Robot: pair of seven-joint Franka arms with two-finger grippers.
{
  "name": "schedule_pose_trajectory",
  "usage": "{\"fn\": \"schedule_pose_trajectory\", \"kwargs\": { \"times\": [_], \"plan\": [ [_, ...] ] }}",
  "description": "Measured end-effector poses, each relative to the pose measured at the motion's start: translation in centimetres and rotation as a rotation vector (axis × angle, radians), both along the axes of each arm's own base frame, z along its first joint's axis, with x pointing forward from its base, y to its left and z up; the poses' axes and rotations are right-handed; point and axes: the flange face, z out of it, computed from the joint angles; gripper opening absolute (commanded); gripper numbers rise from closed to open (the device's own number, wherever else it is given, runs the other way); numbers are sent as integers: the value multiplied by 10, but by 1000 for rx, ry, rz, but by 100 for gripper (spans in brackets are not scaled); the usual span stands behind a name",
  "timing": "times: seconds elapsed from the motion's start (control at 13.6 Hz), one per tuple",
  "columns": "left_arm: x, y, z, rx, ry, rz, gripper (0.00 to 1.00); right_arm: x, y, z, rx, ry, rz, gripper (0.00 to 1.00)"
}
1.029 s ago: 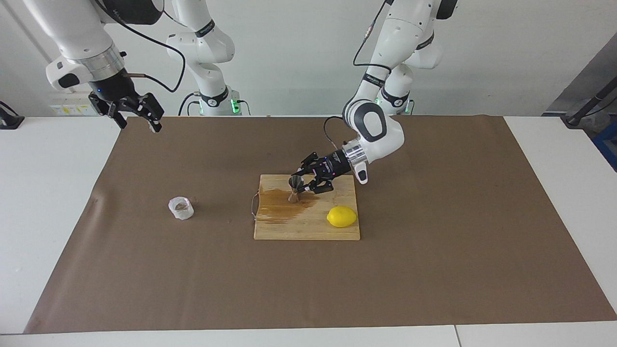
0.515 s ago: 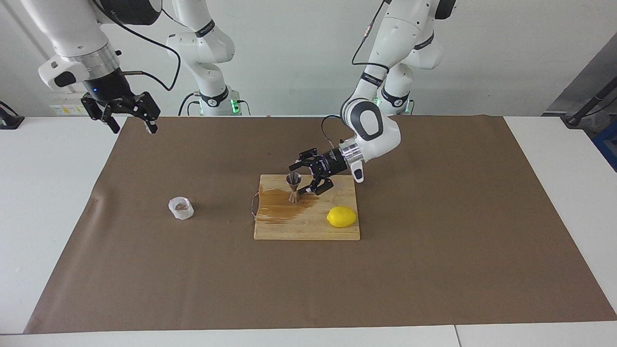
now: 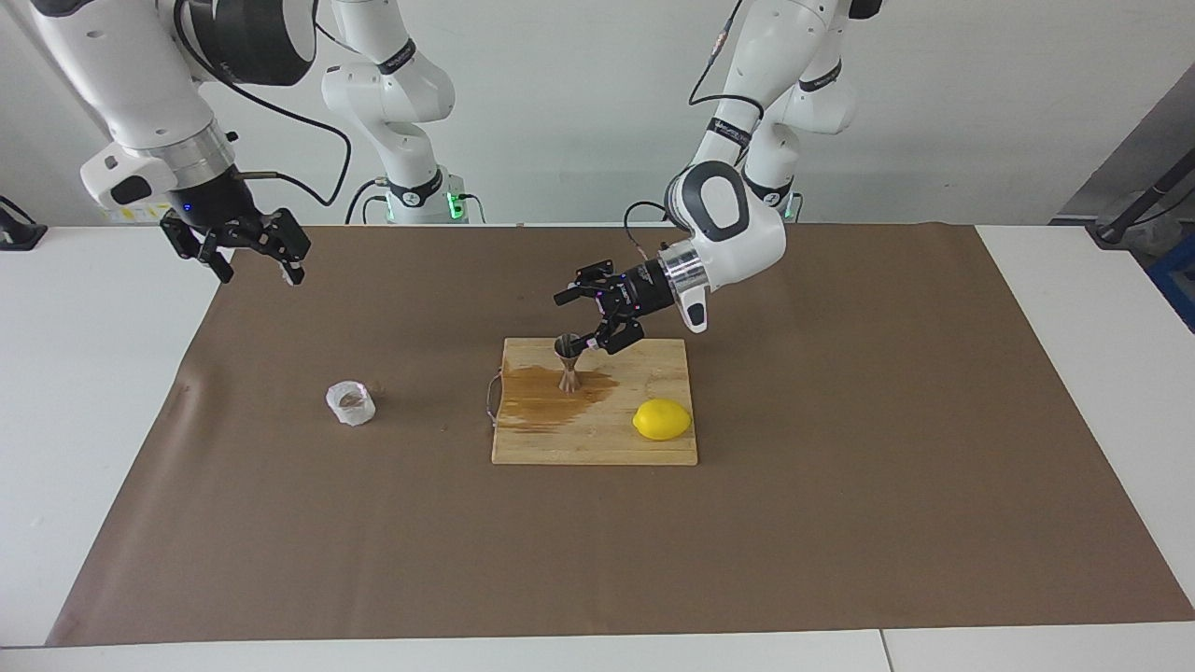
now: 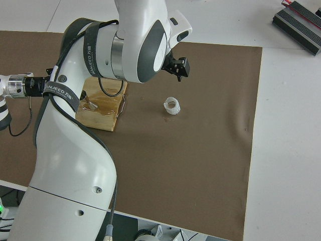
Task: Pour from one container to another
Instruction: 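Lower the steel cup onto the board and open the left gripper, then retract the left gripper while the right gripper reaches the white cup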
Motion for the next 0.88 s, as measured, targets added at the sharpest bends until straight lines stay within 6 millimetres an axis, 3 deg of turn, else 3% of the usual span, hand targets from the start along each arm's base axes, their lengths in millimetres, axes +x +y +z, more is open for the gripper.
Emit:
{"fn": "schedule_pose_trajectory", "kwargs": {
  "times": [0.22, 0.51, 0.74, 0.88],
  "plan": [
    [20, 34, 27, 45, -28, -63, 100, 16, -2, -33, -20, 17, -46, 100],
    [45, 72, 45, 179, -110, -179, 100, 46, -4, -84, -47, 6, -35, 100],
    [58, 92, 57, 299, -184, -269, 100, 54, 14, -121, -53, -13, 54, 100],
    [65, 105, 64, 410, -236, -348, 100, 49, 24, -151, -58, -8, 172, 100]
  ]
}}
